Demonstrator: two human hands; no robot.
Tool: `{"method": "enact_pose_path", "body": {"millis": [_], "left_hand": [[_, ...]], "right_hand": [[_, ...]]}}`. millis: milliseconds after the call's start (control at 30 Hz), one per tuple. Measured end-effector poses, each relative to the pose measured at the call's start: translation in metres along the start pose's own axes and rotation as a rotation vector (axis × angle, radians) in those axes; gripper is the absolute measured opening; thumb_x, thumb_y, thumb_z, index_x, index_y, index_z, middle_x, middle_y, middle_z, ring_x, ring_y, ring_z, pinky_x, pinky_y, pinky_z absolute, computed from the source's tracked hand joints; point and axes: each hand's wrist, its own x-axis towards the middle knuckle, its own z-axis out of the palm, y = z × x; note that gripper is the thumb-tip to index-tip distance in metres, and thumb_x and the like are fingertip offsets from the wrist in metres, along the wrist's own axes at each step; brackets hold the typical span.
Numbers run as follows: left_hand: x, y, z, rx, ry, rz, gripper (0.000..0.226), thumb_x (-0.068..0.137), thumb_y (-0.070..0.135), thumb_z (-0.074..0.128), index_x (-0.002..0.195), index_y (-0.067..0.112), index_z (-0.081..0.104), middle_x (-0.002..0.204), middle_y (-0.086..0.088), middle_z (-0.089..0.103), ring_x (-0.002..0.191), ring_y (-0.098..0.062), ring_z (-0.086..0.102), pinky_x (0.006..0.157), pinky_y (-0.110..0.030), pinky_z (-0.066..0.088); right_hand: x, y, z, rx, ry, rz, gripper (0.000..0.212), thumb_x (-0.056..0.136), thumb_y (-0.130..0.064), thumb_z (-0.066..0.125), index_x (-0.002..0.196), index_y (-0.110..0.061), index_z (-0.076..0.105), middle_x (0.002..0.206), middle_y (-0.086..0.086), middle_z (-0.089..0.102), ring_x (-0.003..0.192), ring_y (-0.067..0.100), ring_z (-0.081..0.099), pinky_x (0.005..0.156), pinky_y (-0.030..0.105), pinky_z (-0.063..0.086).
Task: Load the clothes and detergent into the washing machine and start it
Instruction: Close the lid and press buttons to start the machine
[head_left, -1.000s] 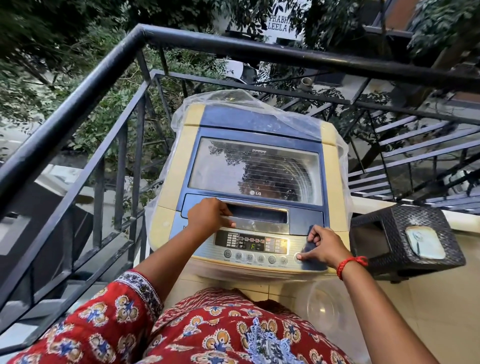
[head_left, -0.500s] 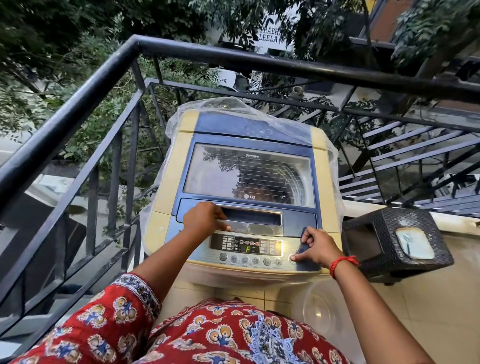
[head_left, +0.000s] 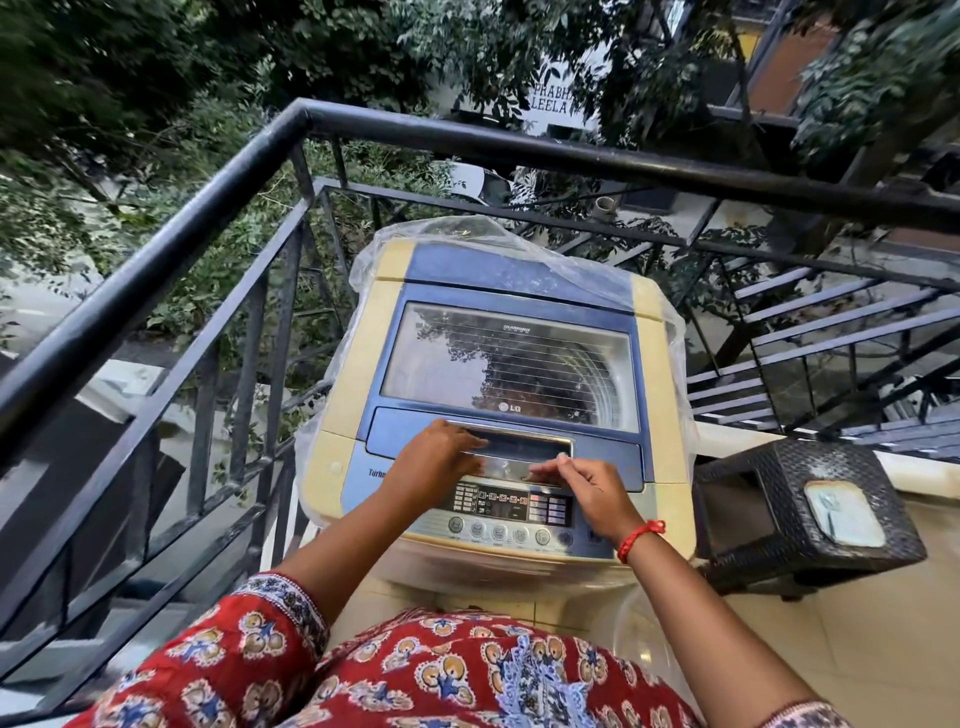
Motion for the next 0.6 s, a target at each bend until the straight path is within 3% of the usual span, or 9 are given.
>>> {"method": "enact_pose_path", "body": {"millis": [67, 167, 233, 333, 400, 500, 600], "left_hand": [[-0.003, 0.008, 0.0, -0.293, -0.011, -0.009, 0.027, 0.092, 0.034, 0.06, 0.109, 0.016, 0.072, 0.106, 0.003, 0.072, 0.094, -0.007, 0.066, 0.083, -0.022, 0.053], [-0.006, 0.013, 0.004, -0.556, -0.106, -0.044, 0.04, 0.1, 0.035, 0.045, 0.099, 0.009, 0.075, 0.092, 0.001, 0.075, 0.087, -0.003, 0.07, 0.081, -0.021, 0.054], [-0.003, 0.011, 0.008, -0.698, -0.144, -0.08, 0.047, 0.103, 0.029, 0.038, 0.093, 0.003, 0.076, 0.086, -0.002, 0.075, 0.084, -0.009, 0.071, 0.078, -0.019, 0.053], [0.007, 0.007, 0.01, -0.9, -0.16, -0.165, 0.054, 0.104, 0.027, 0.031, 0.092, -0.006, 0.073, 0.088, -0.016, 0.074, 0.088, -0.029, 0.072, 0.082, -0.033, 0.056], [0.012, 0.005, 0.011, -0.974, -0.183, -0.184, 0.057, 0.104, 0.027, 0.029, 0.093, -0.01, 0.071, 0.092, -0.023, 0.073, 0.089, -0.036, 0.07, 0.083, -0.038, 0.057], [0.017, 0.002, 0.01, -1.019, -0.202, -0.217, 0.056, 0.104, 0.029, 0.031, 0.096, -0.012, 0.069, 0.095, -0.024, 0.072, 0.091, -0.036, 0.07, 0.083, -0.035, 0.057], [0.023, -0.002, 0.013, -1.047, -0.221, -0.232, 0.055, 0.103, 0.029, 0.034, 0.098, -0.016, 0.066, 0.097, -0.027, 0.071, 0.092, -0.038, 0.069, 0.081, -0.034, 0.058]], "right_hand": [[0.006, 0.001, 0.006, 0.066, -0.048, 0.014, 0.04, 0.102, -0.027, 0.039, 0.098, -0.014, 0.076, 0.097, 0.005, 0.076, 0.097, 0.019, 0.071, 0.091, 0.037, 0.053], [0.014, 0.0, 0.013, 0.138, -0.093, 0.033, 0.045, 0.101, -0.029, 0.036, 0.1, -0.007, 0.075, 0.099, 0.011, 0.075, 0.099, 0.023, 0.07, 0.094, 0.037, 0.052], [0.019, -0.001, 0.017, 0.238, -0.088, 0.038, 0.048, 0.099, -0.03, 0.036, 0.101, 0.001, 0.073, 0.1, 0.018, 0.074, 0.1, 0.03, 0.07, 0.095, 0.039, 0.051], [0.023, -0.003, 0.022, 0.31, -0.035, 0.022, 0.052, 0.096, -0.028, 0.035, 0.096, 0.01, 0.072, 0.095, 0.024, 0.073, 0.095, 0.033, 0.071, 0.089, 0.033, 0.054], [0.028, -0.003, 0.024, 0.342, -0.03, 0.011, 0.053, 0.095, -0.027, 0.034, 0.092, 0.008, 0.073, 0.092, 0.025, 0.073, 0.091, 0.033, 0.072, 0.086, 0.032, 0.055], [0.037, 0.001, 0.022, 0.401, -0.06, 0.058, 0.053, 0.095, -0.029, 0.033, 0.092, 0.002, 0.075, 0.095, 0.027, 0.072, 0.097, 0.038, 0.069, 0.096, 0.045, 0.051], [0.042, 0.006, 0.019, 0.399, -0.084, 0.111, 0.055, 0.093, -0.032, 0.032, 0.094, 0.004, 0.074, 0.097, 0.03, 0.07, 0.099, 0.038, 0.068, 0.098, 0.049, 0.047]]}}
